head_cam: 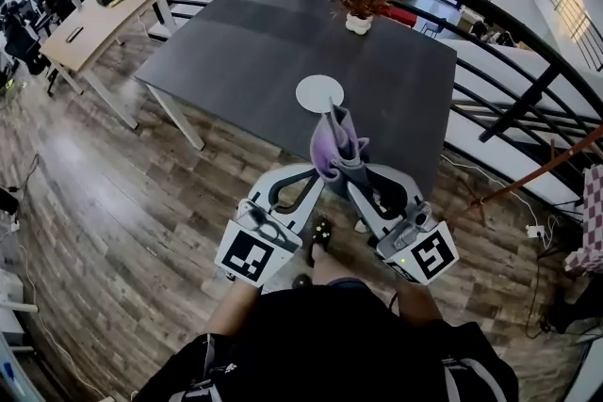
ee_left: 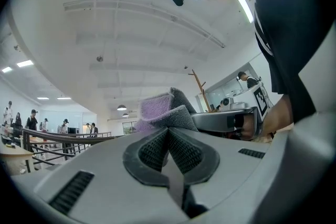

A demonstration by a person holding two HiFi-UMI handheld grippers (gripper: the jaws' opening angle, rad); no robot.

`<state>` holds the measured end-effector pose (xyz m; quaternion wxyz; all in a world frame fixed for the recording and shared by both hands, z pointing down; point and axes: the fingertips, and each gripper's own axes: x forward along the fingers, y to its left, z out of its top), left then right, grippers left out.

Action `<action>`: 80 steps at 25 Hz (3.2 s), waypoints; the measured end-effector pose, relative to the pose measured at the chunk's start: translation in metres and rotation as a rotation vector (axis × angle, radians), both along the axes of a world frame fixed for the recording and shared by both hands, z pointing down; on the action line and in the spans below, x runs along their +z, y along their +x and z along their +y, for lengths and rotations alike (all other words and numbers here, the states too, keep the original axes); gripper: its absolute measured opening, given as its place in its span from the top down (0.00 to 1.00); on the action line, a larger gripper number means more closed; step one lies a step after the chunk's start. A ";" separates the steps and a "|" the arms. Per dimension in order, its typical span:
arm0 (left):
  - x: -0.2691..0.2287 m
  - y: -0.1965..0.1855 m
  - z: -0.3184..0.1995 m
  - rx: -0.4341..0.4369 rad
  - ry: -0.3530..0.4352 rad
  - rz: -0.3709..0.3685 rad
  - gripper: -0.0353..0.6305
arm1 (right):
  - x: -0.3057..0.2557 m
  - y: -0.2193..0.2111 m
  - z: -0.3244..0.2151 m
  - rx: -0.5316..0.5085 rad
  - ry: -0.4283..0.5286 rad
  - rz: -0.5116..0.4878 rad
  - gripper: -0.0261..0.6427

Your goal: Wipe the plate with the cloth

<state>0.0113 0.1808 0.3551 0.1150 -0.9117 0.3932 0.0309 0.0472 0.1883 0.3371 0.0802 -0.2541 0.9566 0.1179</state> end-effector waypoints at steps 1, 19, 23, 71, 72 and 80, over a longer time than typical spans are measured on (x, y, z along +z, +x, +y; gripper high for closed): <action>-0.002 -0.002 -0.008 -0.003 0.005 -0.002 0.95 | -0.001 -0.002 -0.008 -0.003 0.000 0.000 0.85; -0.017 -0.001 -0.190 -0.007 0.026 -0.008 0.95 | -0.014 -0.006 -0.189 -0.016 0.031 0.010 0.85; -0.017 0.005 -0.218 0.000 0.051 -0.025 0.95 | -0.015 -0.001 -0.217 -0.012 0.039 0.012 0.85; 0.013 -0.013 -0.317 0.213 -0.100 0.033 0.91 | 0.021 -0.016 -0.316 0.206 -0.064 0.096 0.85; 0.015 -0.015 -0.320 0.212 -0.109 0.036 0.90 | 0.024 -0.017 -0.319 0.205 -0.069 0.102 0.85; 0.045 -0.027 -0.335 0.205 -0.165 0.016 0.81 | 0.045 -0.027 -0.334 0.210 -0.104 0.133 0.85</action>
